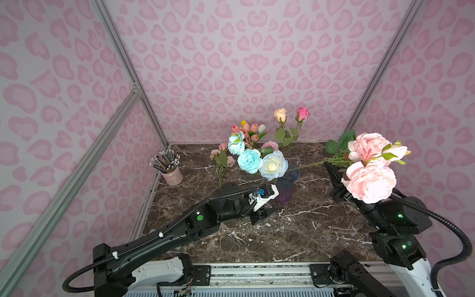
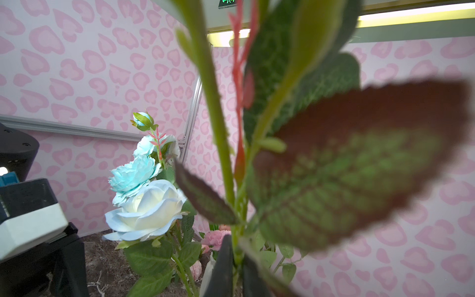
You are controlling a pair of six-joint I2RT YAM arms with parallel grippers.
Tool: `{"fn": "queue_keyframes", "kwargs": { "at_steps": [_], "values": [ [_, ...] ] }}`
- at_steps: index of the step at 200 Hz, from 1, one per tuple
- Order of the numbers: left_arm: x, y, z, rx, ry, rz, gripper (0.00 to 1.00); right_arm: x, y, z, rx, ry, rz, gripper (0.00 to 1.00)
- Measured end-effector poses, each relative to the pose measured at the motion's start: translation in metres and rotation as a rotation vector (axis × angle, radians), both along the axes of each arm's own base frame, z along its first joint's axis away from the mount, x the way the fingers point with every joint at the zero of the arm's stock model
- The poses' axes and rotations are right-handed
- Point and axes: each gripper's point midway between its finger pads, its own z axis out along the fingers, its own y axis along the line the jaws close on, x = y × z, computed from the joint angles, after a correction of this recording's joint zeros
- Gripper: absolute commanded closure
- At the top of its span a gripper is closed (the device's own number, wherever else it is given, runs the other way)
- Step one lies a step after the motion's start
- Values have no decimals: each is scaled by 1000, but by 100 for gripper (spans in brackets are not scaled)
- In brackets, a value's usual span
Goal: Pick out pink flowers from the vase
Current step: Pick up the flower from the vase, then place the flower at the center of the board.
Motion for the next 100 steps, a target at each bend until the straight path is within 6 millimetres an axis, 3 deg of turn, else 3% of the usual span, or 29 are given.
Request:
{"fn": "queue_keyframes", "kwargs": {
  "at_steps": [39,62,100],
  "values": [
    [-1,-1,0,2,-12,-11,48,-2,-1,-9,-55,71,-7,100],
    [-2,-5,0,5,-6,-29,47,-6,9,-22,-81,116,63,100],
    [-1,-14,17,-29,-21,-48,46,-20,32,-45,-49,184,252,100]
  ]
}}
